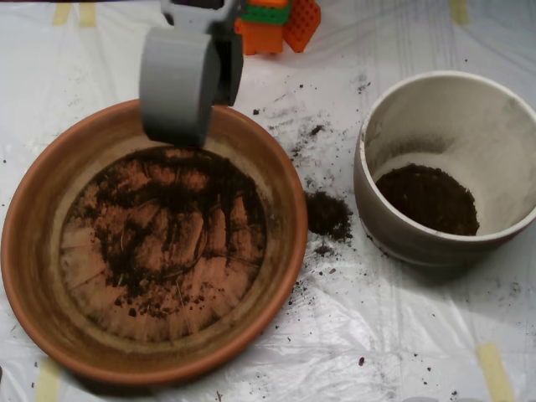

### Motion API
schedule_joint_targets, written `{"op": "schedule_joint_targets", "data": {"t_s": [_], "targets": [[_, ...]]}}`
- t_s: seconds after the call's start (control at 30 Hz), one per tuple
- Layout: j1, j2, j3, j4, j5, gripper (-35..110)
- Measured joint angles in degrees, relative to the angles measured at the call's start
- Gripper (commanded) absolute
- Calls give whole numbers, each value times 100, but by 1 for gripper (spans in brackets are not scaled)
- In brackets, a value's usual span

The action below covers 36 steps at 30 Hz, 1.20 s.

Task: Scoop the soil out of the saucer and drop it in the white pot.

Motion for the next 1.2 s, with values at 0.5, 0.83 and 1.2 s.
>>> {"op": "schedule_joint_targets", "data": {"t_s": [0.5, 0.83, 1.2], "targets": [[932, 158, 2733, -1986, -738, 32], [642, -404, 2944, -2461, -1063, 34], [158, -4034, 554, -1345, -1995, 33]]}}
